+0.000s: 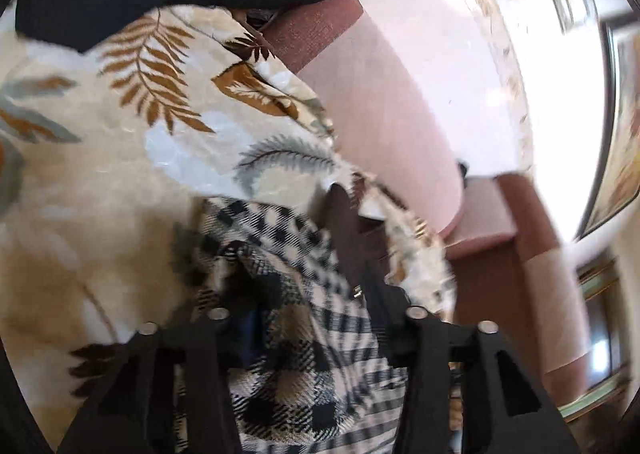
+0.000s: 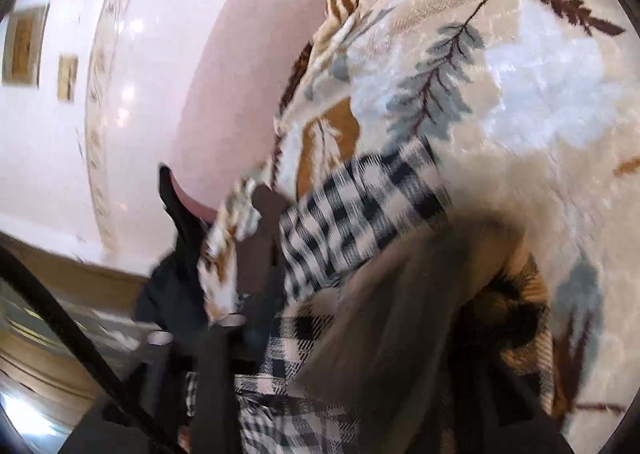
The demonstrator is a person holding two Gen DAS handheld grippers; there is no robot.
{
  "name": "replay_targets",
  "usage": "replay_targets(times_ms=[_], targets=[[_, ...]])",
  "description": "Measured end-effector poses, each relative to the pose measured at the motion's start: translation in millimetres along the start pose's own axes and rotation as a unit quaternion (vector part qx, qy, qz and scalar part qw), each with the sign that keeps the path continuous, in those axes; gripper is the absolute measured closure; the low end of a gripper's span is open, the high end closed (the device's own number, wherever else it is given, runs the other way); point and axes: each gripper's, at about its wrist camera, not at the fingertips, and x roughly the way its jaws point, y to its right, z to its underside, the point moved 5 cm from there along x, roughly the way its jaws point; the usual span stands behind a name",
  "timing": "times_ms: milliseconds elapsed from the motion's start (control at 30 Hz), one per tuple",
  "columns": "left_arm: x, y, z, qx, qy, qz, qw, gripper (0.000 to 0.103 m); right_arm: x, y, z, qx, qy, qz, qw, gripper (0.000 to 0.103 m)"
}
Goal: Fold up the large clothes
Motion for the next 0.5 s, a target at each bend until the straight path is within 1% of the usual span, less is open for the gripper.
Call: replay_targets(times_ms=[33, 67, 167, 233, 300, 367, 400, 500], targets=[[2, -3, -3, -0.015, 0.003, 0.009, 0.9998, 0.053, 1, 2, -5, 0.001, 0.014, 0.007, 1.000, 0.038], [4, -6, -5, -0.028, 0.005, 0.015, 0.9995, 0.053, 2, 2, -7, 0.002, 0.018, 0.010, 1.000, 0.038], [9, -18, -9, -0.072, 0.009, 0.034, 0.9968, 0.052, 6, 10, -17, 0.006, 0.022, 0.022, 1.000, 0.038], [12, -23, -11, -0.094, 0.012, 0.043, 0.9946, 0.051, 6, 10, -20, -0.004, 0.028, 0.034, 0.999, 0.038], [11, -25, -11, -0.095, 0.014, 0.039, 0.9946, 0.050, 6, 6, -21, -0.016, 0.032, 0.044, 0.998, 0.038], [11, -24, -11, -0.084, 0.021, 0.027, 0.9959, 0.050, 4, 2, -22, -0.029, 0.037, 0.053, 0.998, 0.037], [9, -22, -11, -0.078, 0.026, 0.021, 0.9964, 0.048, 3, -2, -22, -0.038, 0.038, 0.058, 0.997, 0.036], [-5, -20, -16, -0.067, 0.059, 0.005, 0.9960, 0.040, 2, -9, -20, -0.060, 0.043, 0.072, 0.995, 0.035]])
